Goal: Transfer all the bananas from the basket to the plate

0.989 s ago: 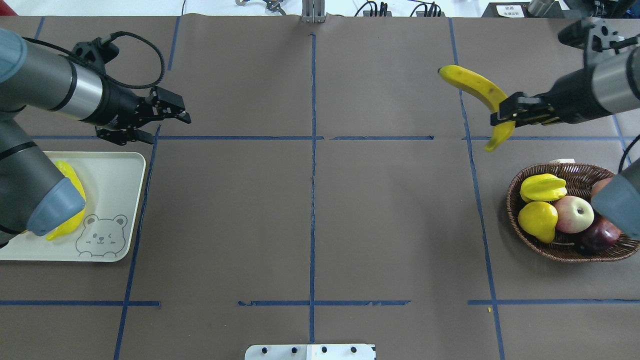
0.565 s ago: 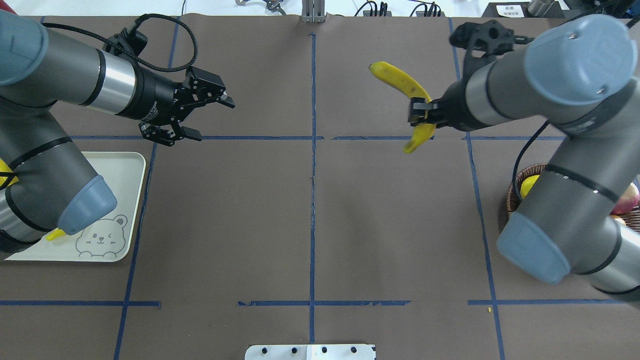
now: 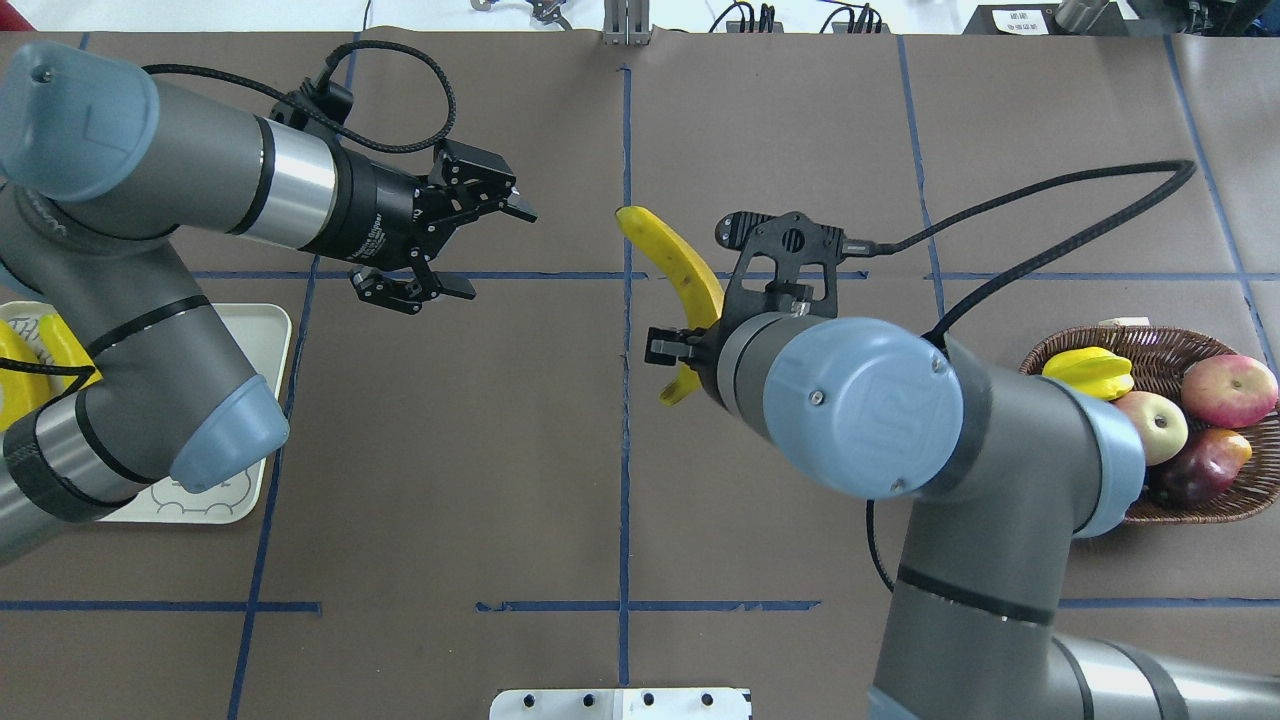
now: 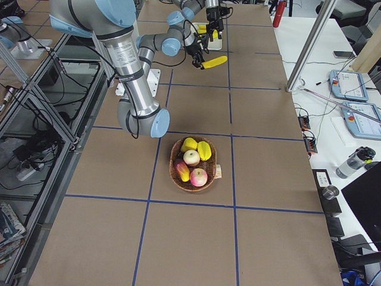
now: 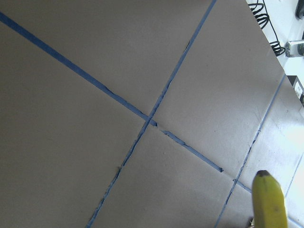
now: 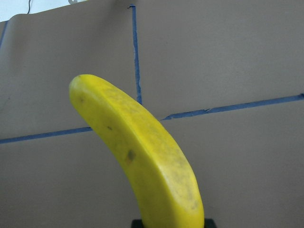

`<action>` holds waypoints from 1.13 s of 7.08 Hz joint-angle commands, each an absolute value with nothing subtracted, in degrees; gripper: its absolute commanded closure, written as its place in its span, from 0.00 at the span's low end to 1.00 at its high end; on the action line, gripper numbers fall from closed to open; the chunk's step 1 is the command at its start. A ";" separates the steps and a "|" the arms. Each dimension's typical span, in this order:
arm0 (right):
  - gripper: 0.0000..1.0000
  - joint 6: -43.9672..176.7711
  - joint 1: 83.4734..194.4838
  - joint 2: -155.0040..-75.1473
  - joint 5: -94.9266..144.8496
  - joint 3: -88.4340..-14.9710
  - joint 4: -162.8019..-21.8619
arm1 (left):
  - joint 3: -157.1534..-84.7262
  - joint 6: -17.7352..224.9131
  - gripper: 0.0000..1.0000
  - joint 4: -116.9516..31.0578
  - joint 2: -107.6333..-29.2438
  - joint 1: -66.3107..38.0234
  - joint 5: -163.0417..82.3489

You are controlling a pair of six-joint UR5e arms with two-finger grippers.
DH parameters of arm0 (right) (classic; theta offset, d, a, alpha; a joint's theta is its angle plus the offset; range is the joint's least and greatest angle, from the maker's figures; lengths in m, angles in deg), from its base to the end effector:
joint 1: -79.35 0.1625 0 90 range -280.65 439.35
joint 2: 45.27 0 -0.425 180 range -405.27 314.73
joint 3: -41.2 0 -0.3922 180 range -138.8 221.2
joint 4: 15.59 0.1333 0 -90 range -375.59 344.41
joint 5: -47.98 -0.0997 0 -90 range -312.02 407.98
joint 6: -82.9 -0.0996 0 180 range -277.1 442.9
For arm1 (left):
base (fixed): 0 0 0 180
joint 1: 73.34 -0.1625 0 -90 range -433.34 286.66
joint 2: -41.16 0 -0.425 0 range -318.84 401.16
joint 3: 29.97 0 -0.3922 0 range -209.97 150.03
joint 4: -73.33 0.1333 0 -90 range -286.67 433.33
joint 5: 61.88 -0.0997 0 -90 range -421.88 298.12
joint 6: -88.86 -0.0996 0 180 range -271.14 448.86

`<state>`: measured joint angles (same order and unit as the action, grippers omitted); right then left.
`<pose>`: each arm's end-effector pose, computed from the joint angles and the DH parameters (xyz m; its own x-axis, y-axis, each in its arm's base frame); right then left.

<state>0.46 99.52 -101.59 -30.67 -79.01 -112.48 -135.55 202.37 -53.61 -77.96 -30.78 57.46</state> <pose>-0.4584 -0.3313 0.1336 0.5717 0.0726 0.8173 -0.4214 0.8806 0.2166 0.3745 -0.4586 0.1719 0.0054 -0.4771 -0.8788 0.2559 0.8502 -0.4600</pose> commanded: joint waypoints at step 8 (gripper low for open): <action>1.00 -2.70 92.53 -99.58 -24.00 -78.59 -112.44 | -134.13 206.81 0.01 -53.49 -82.07 -41.35 46.75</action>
